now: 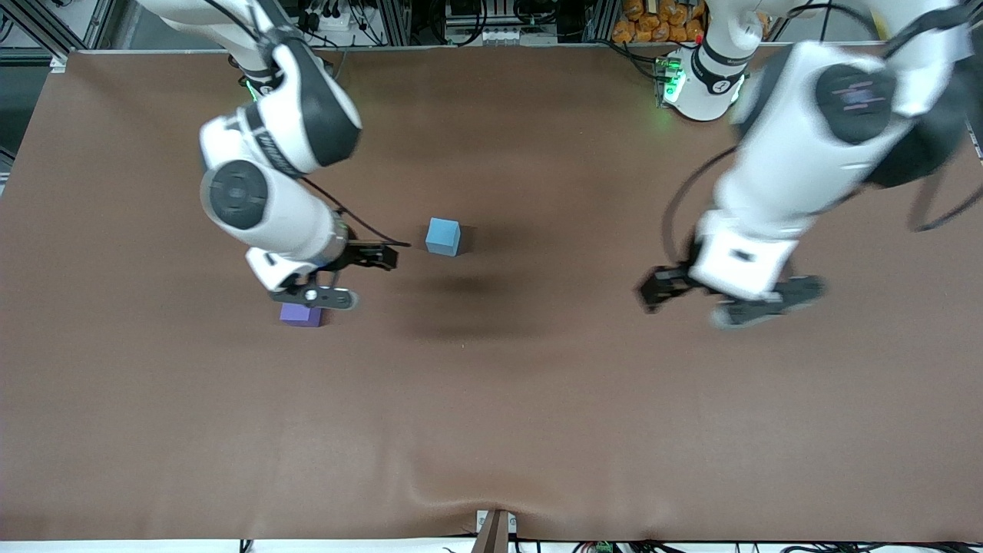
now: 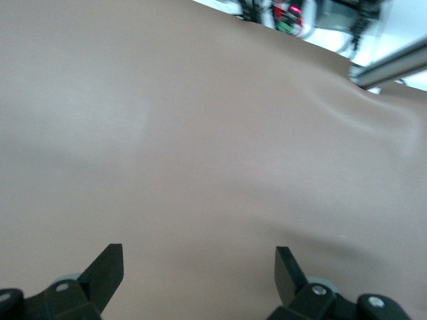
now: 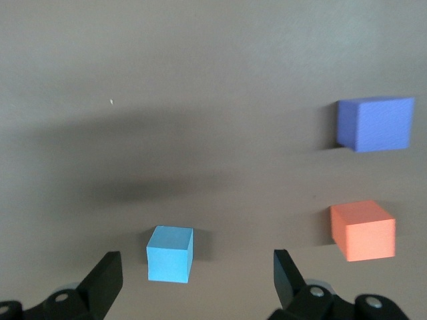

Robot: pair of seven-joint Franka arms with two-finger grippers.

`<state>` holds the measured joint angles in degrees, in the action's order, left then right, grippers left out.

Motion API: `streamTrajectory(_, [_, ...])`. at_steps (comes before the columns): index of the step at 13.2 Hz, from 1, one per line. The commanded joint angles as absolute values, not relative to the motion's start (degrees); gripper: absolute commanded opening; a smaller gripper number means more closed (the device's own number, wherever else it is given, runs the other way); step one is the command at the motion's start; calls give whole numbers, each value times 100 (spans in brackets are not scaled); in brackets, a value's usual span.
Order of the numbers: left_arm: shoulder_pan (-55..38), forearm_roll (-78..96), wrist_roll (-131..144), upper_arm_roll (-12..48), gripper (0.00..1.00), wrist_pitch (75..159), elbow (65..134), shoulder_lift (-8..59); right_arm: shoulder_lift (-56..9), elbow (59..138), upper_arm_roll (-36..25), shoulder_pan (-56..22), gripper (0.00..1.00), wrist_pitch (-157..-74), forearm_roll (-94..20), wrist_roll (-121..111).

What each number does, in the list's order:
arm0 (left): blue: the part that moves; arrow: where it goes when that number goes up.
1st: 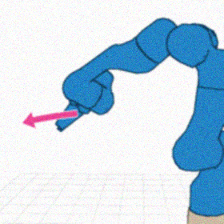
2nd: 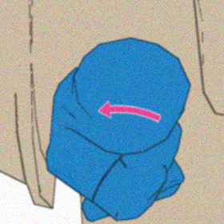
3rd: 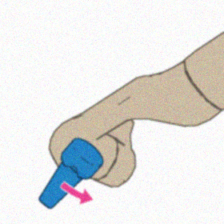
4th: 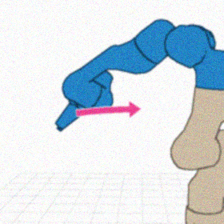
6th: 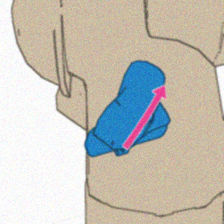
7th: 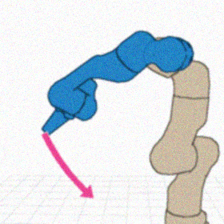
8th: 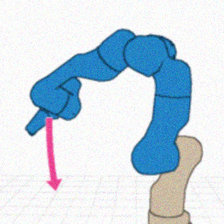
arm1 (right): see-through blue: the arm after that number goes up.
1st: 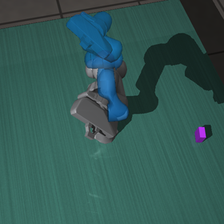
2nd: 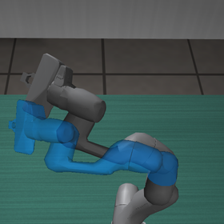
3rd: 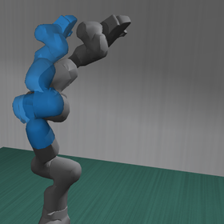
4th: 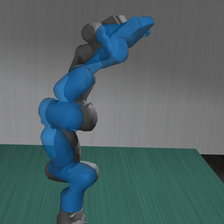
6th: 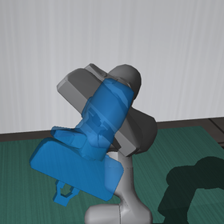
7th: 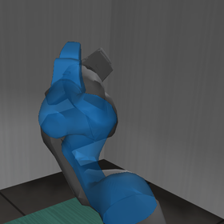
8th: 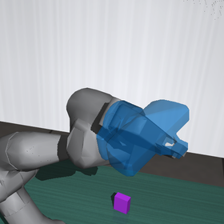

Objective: Place blue block between orange and purple blocks
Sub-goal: 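Move the right gripper over the cyan block while the left gripper withdraws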

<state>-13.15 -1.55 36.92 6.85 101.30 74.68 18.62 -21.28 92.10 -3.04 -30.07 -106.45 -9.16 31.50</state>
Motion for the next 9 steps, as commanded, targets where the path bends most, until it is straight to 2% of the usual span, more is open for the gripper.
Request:
streamTrajectory(1, [-574,-193,2860,782,100,9582,7699,1477,-2267,9753,-369,-3339,100,-11448,-721,3454])
streamTrajectory(2, [-336,-193,2526,782,100,9467,7699,1407,-2389,9921,-369,-3470,100,-11739,-721,3472])
streamTrajectory(5, [209,-185,1874,782,100,9413,7708,1213,-2899,10010,-369,-3769,100,-11926,-712,3970])
streamTrajectory(9, [509,-185,1416,782,100,9185,7725,1011,-3067,10160,-360,-3998,100,-11953,-782,4447])
